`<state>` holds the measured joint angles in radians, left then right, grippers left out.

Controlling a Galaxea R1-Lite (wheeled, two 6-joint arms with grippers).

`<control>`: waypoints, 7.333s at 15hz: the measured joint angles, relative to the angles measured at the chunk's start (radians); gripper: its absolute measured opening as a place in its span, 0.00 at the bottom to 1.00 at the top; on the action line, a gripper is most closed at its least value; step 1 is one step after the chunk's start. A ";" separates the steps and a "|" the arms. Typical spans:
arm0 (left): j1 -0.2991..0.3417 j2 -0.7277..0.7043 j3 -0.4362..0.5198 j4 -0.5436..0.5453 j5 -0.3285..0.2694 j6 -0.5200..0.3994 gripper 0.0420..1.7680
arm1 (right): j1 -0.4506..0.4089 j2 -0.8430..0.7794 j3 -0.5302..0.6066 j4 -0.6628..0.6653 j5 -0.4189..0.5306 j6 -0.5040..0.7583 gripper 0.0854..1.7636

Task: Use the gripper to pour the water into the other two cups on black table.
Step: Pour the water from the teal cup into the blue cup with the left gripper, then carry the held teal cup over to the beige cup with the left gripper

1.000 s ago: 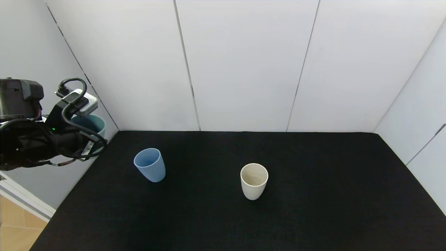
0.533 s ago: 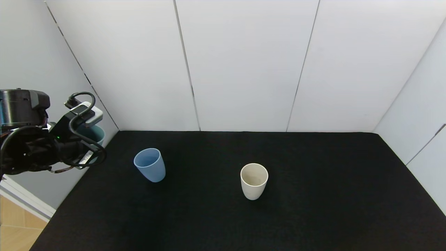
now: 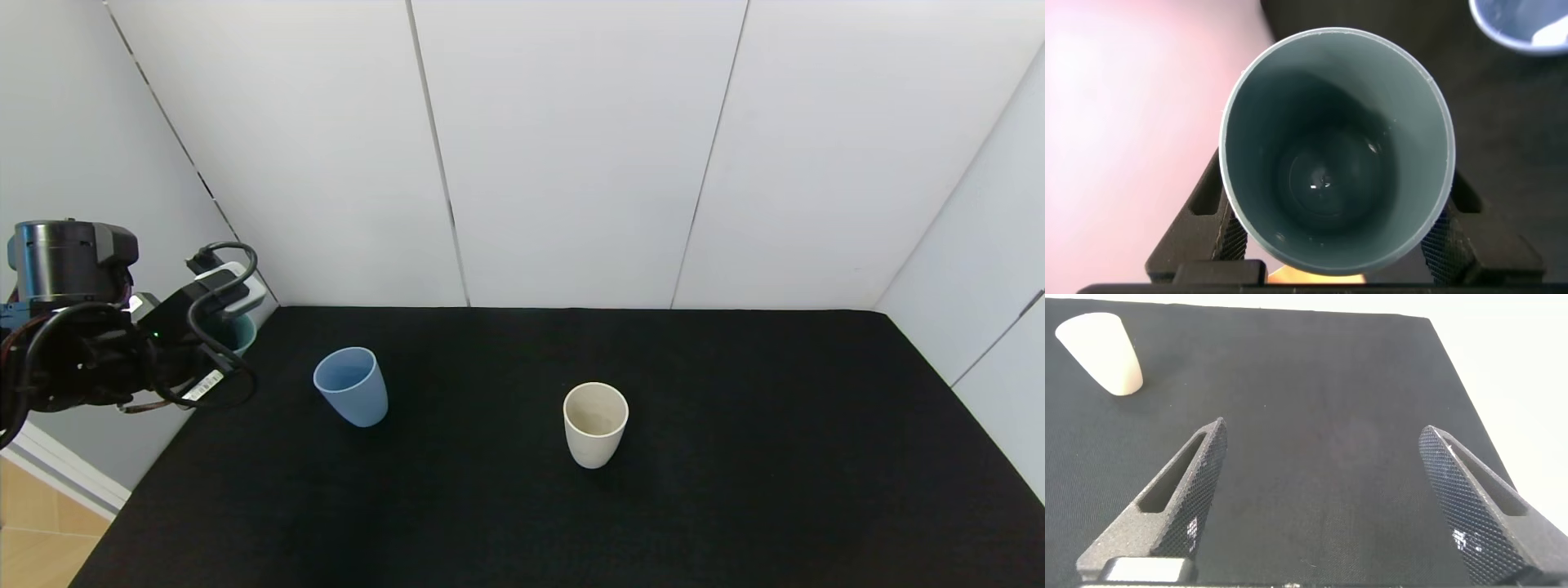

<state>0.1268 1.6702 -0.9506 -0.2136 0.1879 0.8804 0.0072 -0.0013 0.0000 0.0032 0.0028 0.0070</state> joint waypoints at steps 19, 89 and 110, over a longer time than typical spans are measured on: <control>-0.176 0.127 -0.059 -0.018 0.298 0.190 0.65 | 0.000 0.000 0.000 0.000 0.000 0.000 0.97; -0.277 0.187 -0.032 -0.229 0.514 0.404 0.65 | 0.000 0.000 0.000 0.000 0.000 0.000 0.97; -0.510 0.111 -0.131 0.017 0.453 -0.363 0.65 | 0.000 0.000 0.000 0.000 0.000 0.000 0.97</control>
<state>-0.3834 1.7813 -1.0819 -0.1970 0.6413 0.5177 0.0072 -0.0013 0.0000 0.0032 0.0028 0.0070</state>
